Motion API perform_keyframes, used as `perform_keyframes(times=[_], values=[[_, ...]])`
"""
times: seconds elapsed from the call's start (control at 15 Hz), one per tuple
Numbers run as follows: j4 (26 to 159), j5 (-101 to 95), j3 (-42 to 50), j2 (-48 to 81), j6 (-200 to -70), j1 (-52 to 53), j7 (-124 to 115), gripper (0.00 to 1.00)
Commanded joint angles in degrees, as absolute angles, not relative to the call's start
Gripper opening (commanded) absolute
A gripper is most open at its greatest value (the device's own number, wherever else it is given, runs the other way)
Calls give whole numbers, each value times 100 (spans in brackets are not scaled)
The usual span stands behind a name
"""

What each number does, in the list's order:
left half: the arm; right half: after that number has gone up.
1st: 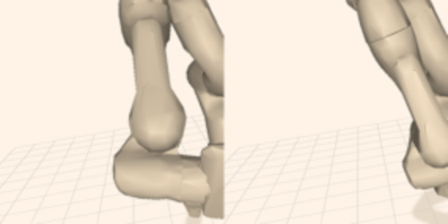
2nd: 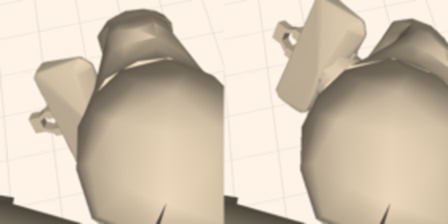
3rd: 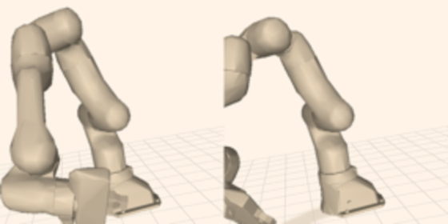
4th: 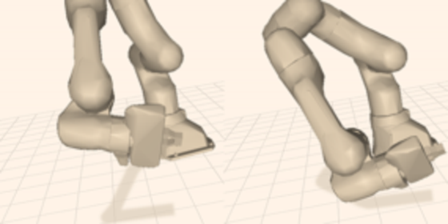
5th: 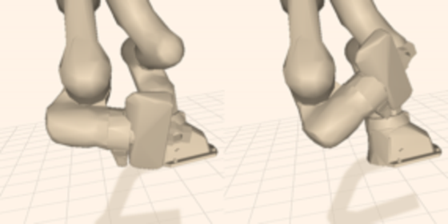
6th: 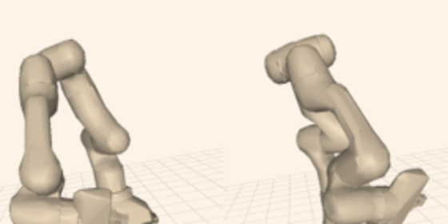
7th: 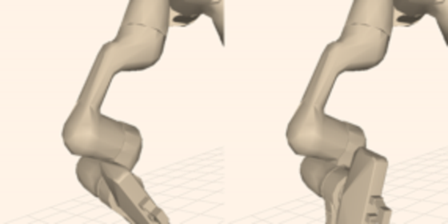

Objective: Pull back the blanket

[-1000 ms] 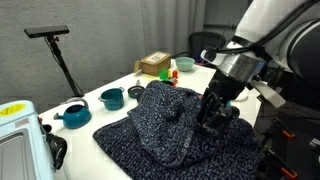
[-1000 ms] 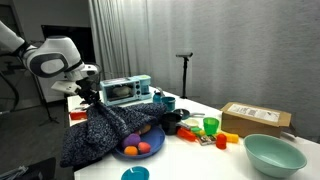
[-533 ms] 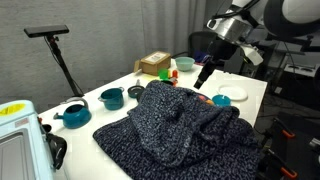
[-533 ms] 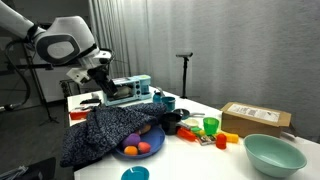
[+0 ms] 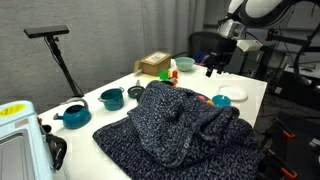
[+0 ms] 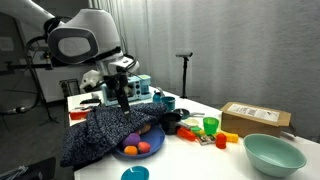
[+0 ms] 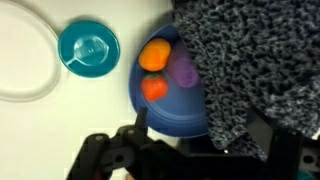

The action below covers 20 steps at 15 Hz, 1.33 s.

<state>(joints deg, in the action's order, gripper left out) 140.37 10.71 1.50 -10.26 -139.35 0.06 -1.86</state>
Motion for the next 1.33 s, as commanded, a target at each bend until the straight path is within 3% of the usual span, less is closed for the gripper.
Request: perform_keyframes(times=[0.0, 0.47, 1.0, 1.27], values=[[13548, 1622, 400, -377, -13021, -39, 201, 100], [13049, 2494, 520, 700, -11990, -377, 1975, 100], [12560, 2642, 431, 1539, -11081, -909, 2440, 100], [12632, 2862, 304, 1538, -11320, -900, 2590, 100]])
